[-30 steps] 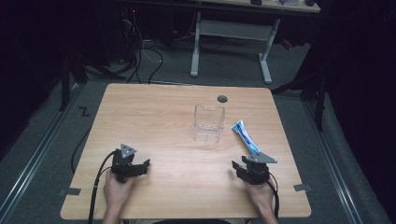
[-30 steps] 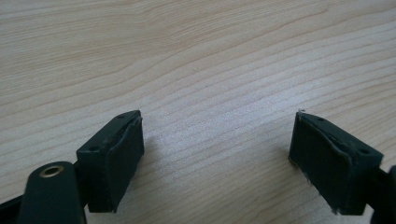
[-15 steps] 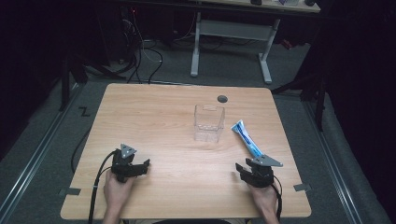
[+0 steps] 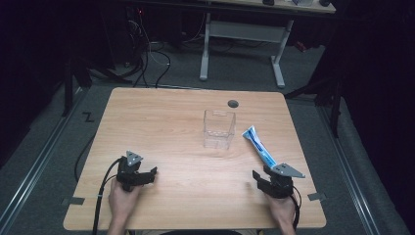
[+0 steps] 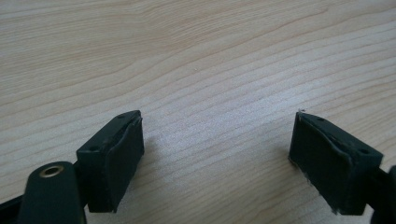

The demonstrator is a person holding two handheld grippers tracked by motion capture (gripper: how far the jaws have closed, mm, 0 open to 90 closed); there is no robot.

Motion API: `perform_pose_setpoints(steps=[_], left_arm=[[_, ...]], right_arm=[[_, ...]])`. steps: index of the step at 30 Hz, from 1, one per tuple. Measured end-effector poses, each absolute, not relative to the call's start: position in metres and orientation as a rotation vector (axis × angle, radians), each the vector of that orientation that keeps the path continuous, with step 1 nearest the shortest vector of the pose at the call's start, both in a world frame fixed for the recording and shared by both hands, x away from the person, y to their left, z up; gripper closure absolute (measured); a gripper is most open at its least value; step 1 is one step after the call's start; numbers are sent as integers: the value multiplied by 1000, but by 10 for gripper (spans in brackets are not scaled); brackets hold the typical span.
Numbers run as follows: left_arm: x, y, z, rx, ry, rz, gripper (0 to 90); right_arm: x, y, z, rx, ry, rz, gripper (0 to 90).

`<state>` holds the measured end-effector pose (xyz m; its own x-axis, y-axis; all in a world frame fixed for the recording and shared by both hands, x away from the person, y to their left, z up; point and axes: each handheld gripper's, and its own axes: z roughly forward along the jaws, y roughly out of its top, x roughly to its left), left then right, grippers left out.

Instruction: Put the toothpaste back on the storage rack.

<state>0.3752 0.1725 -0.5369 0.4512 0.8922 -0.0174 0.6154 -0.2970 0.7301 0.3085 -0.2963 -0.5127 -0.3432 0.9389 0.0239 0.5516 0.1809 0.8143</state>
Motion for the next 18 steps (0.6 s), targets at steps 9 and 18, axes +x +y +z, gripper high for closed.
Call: perform_pose_setpoints(steps=[9, 18], left_arm=[[375, 173, -537, 2026, 1256, 524, 182], [375, 173, -537, 2025, 1257, 524, 182]], right_arm=[[313, -301, -506, 1403, 1943, 1037, 464], [324, -299, -495, 1382, 1931, 1015, 464]])
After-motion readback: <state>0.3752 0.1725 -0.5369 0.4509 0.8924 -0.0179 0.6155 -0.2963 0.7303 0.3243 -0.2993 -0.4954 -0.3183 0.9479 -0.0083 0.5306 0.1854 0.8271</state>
